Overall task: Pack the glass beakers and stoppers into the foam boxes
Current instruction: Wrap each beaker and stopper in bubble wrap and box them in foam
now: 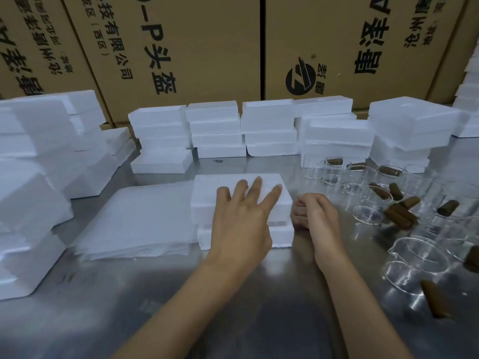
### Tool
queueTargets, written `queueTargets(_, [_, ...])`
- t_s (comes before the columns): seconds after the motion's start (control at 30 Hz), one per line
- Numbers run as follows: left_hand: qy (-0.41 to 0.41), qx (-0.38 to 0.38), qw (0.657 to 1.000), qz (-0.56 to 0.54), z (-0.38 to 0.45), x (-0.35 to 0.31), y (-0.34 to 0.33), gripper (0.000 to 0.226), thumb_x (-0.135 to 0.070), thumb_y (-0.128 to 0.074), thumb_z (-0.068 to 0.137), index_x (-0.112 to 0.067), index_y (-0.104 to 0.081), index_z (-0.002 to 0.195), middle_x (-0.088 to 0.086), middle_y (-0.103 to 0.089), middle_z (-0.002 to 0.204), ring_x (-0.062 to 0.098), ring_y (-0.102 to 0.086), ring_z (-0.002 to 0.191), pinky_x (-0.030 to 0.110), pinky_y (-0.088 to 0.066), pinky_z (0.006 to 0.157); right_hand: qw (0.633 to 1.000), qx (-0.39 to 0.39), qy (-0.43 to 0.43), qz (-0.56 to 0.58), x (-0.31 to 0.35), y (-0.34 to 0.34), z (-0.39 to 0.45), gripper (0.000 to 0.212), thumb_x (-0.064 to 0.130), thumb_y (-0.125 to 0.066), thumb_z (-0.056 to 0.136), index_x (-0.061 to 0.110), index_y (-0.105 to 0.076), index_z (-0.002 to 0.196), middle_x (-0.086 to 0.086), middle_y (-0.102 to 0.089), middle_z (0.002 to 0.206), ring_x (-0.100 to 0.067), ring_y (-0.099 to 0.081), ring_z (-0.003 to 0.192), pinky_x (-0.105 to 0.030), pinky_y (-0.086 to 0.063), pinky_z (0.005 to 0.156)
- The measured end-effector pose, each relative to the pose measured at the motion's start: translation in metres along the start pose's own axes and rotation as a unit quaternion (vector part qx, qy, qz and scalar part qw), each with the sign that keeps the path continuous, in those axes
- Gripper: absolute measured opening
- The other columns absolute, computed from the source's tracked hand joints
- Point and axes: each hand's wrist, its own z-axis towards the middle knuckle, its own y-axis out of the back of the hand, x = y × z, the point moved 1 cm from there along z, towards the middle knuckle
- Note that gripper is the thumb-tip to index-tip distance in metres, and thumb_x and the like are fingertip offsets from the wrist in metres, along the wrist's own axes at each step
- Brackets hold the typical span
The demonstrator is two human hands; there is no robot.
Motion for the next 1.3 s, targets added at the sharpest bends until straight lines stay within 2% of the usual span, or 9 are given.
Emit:
queueTargets(0.2, [0.001, -0.014, 0.999, -0.032, -0.01, 0.009, -0.003, 0.077, -0.015, -0.064, 0.074, -0.032, -0.046, 0.146, 0.004, -0.047, 0.151, 0.03, -0.05, 0.126, 0.045, -0.036, 0.089, 1.0, -0.002, -0.018, 0.018, -0.003, 0.0, 0.005, 0.019, 0.021, -0.059, 0.092, 0.003, -0.065, 0.094, -0.001, -0.058, 0.069, -0.01, -0.05, 0.054, -0.018, -0.043, 0.044])
queueTargets(0.33, [-0.025, -0.025, 0.997, -0.061, -0.013, 0.015, -0.007, 0.081, -0.015, -0.063, 0.081, -0.035, -0.031, 0.152, 0.0, -0.034, 0.158, 0.027, -0.04, 0.132, 0.045, -0.028, 0.095, 1.0, -0.008, -0.014, -0.001, -0.001, 0.0, 0.003, 0.018, 0.021, -0.058, 0.093, 0.005, -0.066, 0.093, 0.0, -0.063, 0.07, -0.006, -0.054, 0.051, -0.014, -0.043, 0.044])
queueTargets(0.47, [-0.062, -0.001, 0.994, -0.094, -0.014, 0.02, -0.012, 0.077, -0.021, -0.059, 0.09, -0.043, -0.02, 0.153, -0.008, -0.024, 0.162, 0.022, -0.031, 0.135, 0.042, -0.021, 0.099, 0.999, 0.029, -0.013, -0.005, 0.003, -0.001, -0.002, 0.021, 0.023, -0.057, 0.093, 0.006, -0.066, 0.101, -0.015, -0.074, 0.089, -0.023, -0.065, 0.075, -0.032, -0.053, 0.068])
queueTargets(0.57, [-0.078, 0.004, 0.993, -0.09, -0.015, 0.02, -0.017, 0.077, -0.02, -0.059, 0.09, -0.045, -0.02, 0.152, -0.009, -0.023, 0.162, 0.02, -0.029, 0.135, 0.04, -0.019, 0.098, 0.998, 0.066, -0.008, -0.023, 0.006, -0.003, -0.005, 0.025, 0.034, -0.062, 0.086, 0.016, -0.069, 0.101, -0.006, -0.077, 0.094, -0.023, -0.072, 0.089, -0.038, -0.056, 0.08])
queueTargets(0.73, [-0.061, -0.011, 0.993, -0.104, -0.015, 0.021, -0.019, 0.078, -0.02, -0.061, 0.091, -0.046, -0.02, 0.152, -0.009, -0.025, 0.161, 0.02, -0.028, 0.135, 0.038, -0.018, 0.098, 0.99, 0.133, 0.018, -0.05, 0.005, -0.009, -0.013, 0.01, 0.044, -0.065, 0.088, 0.039, -0.069, 0.094, 0.017, -0.073, 0.097, 0.004, -0.068, 0.086, -0.015, -0.049, 0.067])
queueTargets(0.87, [-0.065, -0.023, 0.989, -0.134, -0.013, 0.022, -0.017, 0.071, -0.034, -0.065, 0.091, -0.033, -0.027, 0.151, -0.007, -0.035, 0.156, 0.016, -0.029, 0.134, 0.031, -0.016, 0.101, 0.99, 0.136, 0.021, -0.038, 0.005, -0.007, -0.013, 0.02, 0.045, -0.063, 0.091, 0.036, -0.069, 0.108, 0.02, -0.072, 0.102, 0.005, -0.067, 0.092, -0.009, -0.047, 0.067])
queueTargets(0.97, [-0.049, -0.023, 0.985, -0.161, -0.01, 0.036, -0.009, 0.072, -0.051, -0.068, 0.083, -0.031, -0.037, 0.145, -0.008, -0.043, 0.15, 0.012, -0.033, 0.132, 0.028, -0.016, 0.102, 0.991, 0.127, 0.016, -0.033, 0.005, -0.006, -0.011, 0.032, 0.05, -0.063, 0.09, 0.034, -0.067, 0.117, 0.021, -0.07, 0.107, 0.011, -0.065, 0.089, -0.011, -0.045, 0.072])
queueTargets(1.1, [0.017, 0.069, 0.988, -0.138, -0.007, 0.07, -0.009, 0.081, -0.064, -0.068, 0.078, -0.042, -0.031, 0.147, -0.007, -0.014, 0.163, 0.014, -0.01, 0.147, 0.036, -0.009, 0.116, 0.994, 0.1, 0.025, -0.035, 0.006, -0.007, -0.009, 0.025, 0.051, -0.065, 0.089, 0.034, -0.071, 0.106, 0.029, -0.071, 0.089, 0.016, -0.064, 0.079, -0.002, -0.044, 0.06])
queueTargets(1.3, [0.087, 0.115, 0.956, -0.256, -0.007, 0.084, -0.01, 0.084, -0.058, -0.08, 0.069, -0.047, -0.039, 0.142, -0.007, -0.024, 0.158, 0.007, -0.01, 0.146, 0.027, -0.018, 0.113, 0.996, 0.061, 0.025, -0.068, 0.001, -0.005, -0.005, 0.029, 0.055, -0.064, 0.088, 0.028, -0.074, 0.092, 0.018, -0.074, 0.085, 0.005, -0.067, 0.081, -0.018, -0.048, 0.073])
